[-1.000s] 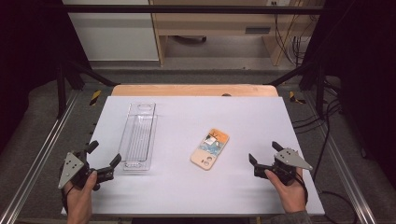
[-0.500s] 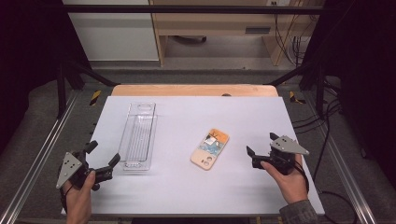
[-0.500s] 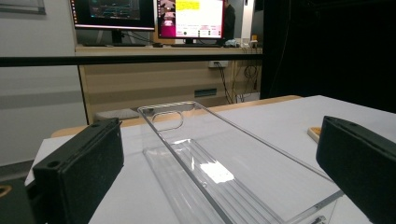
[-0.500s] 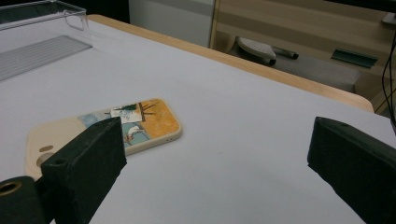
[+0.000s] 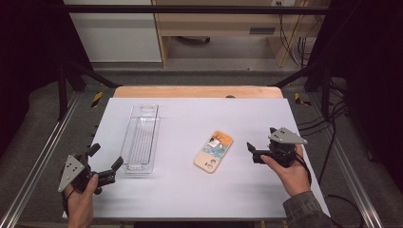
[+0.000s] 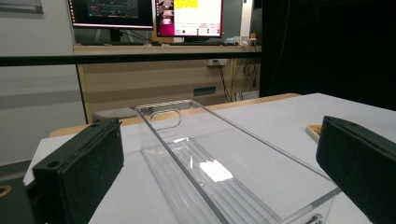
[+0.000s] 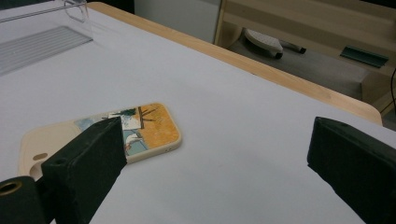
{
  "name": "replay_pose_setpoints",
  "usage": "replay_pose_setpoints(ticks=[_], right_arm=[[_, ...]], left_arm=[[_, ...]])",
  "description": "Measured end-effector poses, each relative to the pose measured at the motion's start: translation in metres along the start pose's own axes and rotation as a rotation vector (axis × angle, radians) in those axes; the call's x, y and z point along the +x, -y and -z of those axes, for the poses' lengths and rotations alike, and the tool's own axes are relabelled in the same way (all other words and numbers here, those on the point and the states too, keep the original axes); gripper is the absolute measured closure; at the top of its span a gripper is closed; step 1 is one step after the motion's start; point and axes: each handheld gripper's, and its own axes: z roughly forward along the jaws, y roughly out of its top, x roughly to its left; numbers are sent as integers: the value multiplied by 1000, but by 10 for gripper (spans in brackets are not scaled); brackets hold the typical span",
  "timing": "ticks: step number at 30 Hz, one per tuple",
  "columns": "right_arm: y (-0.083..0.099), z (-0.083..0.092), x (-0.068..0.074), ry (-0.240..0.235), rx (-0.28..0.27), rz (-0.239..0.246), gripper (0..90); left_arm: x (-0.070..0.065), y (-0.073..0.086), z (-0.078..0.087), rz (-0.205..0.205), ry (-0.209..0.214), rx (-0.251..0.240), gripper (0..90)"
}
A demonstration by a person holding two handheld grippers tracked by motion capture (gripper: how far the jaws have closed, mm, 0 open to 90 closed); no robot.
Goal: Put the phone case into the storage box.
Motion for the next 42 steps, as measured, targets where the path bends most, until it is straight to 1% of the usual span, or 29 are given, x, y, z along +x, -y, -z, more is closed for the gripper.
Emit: replay_pose_setpoints(ticks=[4,14,18,20,28,35,39,42], right_arm=[[-7,-6,-1,-14,19,2,45],[-17,-19,-5,-24,47,-6,48],[-19,-24,-5,-21,62,-1,48],[-19,-27,-5,-27,67,0,48],[-22,-39,-2,-32,87,10,48],[-24,-47,-1,-38,99,-5,48],[-26,-52,-1,-39,110,4,48],[-27,-56,-2,-38,115,-5,48]], left_arm=[[-1,0,-1,-5,1,4,5],[-2,-1,0,-11,-1,7,5],[-2,0,-1,-12,1,10,5],[-2,0,-1,-11,1,10,5],[-2,0,-1,-8,1,12,5],[-2,0,-1,-9,2,15,5],[-3,0,-2,-10,2,16,5],[-3,0,-2,-10,2,17,5]])
